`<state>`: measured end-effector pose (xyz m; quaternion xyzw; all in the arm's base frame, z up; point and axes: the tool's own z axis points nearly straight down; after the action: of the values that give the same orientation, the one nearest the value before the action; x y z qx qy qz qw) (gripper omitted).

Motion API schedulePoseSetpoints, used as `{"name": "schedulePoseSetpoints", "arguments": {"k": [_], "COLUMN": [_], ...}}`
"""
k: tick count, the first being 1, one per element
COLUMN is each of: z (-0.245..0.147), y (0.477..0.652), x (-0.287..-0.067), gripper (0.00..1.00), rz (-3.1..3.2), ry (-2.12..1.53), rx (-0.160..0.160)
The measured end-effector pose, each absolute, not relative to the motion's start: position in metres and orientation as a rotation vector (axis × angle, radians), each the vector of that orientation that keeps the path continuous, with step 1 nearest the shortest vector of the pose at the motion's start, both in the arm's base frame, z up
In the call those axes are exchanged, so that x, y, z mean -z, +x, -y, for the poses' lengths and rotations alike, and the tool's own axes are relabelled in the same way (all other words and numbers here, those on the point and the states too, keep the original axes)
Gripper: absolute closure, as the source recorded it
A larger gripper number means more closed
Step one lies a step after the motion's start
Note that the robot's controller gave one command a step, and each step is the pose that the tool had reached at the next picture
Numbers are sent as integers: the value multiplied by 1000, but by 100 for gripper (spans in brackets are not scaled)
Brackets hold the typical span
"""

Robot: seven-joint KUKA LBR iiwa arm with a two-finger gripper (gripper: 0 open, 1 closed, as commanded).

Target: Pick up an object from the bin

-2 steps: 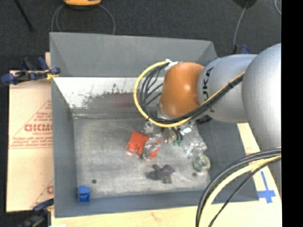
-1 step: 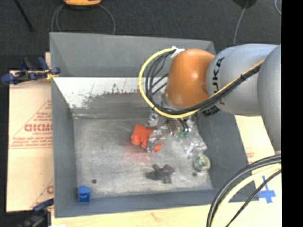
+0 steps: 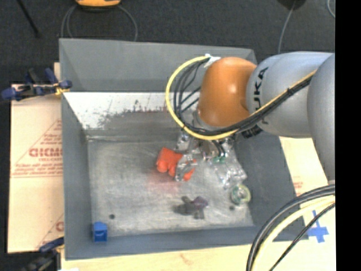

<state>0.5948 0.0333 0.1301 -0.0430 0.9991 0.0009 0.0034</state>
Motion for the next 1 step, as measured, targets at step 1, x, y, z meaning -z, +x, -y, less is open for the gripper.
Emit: {"name": "schedulePoseSetpoints", "arguments": {"k": [1], "z": [-33], "y": [596], "x": [-139], "gripper": [100], "rz": [-3130], "ry": [-130], "rx": [-3]}}
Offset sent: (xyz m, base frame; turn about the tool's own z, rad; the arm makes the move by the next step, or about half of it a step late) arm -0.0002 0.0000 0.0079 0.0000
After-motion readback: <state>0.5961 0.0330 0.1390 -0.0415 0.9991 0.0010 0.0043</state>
